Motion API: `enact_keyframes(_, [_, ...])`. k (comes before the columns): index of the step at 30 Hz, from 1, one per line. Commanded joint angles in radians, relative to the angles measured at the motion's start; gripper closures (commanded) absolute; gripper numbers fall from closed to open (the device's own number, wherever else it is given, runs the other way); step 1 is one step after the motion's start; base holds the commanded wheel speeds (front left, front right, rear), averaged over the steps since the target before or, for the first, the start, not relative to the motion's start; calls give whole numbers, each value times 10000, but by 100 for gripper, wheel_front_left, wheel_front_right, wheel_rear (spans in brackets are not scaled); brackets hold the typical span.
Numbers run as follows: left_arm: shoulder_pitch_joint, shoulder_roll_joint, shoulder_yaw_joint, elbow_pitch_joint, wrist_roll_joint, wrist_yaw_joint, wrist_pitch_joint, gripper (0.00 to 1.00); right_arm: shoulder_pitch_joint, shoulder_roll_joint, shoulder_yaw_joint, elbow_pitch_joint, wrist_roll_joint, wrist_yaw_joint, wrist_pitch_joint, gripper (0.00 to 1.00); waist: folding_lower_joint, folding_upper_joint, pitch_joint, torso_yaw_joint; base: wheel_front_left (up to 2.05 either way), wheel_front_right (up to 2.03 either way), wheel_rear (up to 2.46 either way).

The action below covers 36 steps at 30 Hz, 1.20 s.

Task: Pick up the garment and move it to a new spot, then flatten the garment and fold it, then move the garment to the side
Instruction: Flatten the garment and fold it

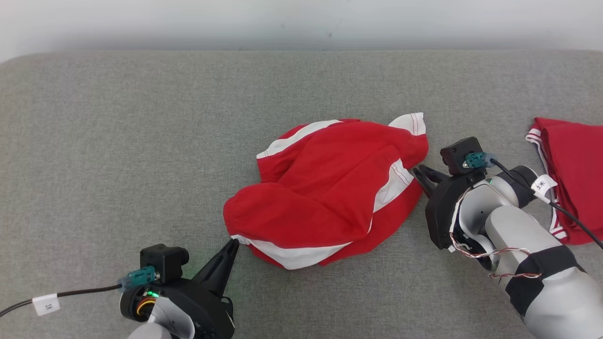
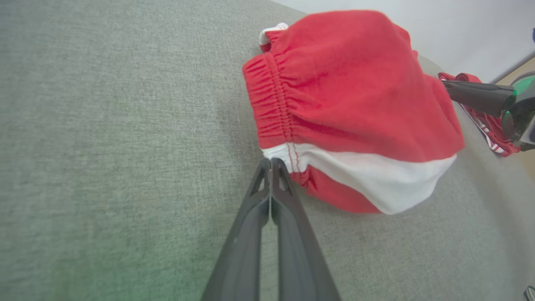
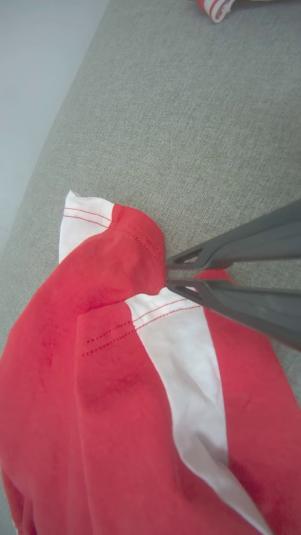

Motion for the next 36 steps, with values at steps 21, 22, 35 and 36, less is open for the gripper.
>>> enact_keyframes(21, [-293, -23, -116, 0, -183, 32, -67, 100, -650, 296, 611, 270, 176, -19, 107, 74, 1, 0, 435, 109, 0, 0, 0])
enact_keyframes(22, [-292, -28, -122, -1, -192, 31, -72, 100, -659, 293, 639, 290, 203, -19, 108, 76, 1, 0, 428, 109, 0, 0, 0])
enact_keyframes(35, [-336, 56, -194, 22, -216, 22, -114, 100, -820, 325, 688, 754, 362, -19, 18, 82, 1, 0, 472, 191, 0, 0, 0])
enact_keyframes(36, [-334, 66, -197, 24, -222, 23, -117, 100, -814, 353, 692, 816, 386, -19, 47, 83, 1, 0, 470, 201, 0, 0, 0])
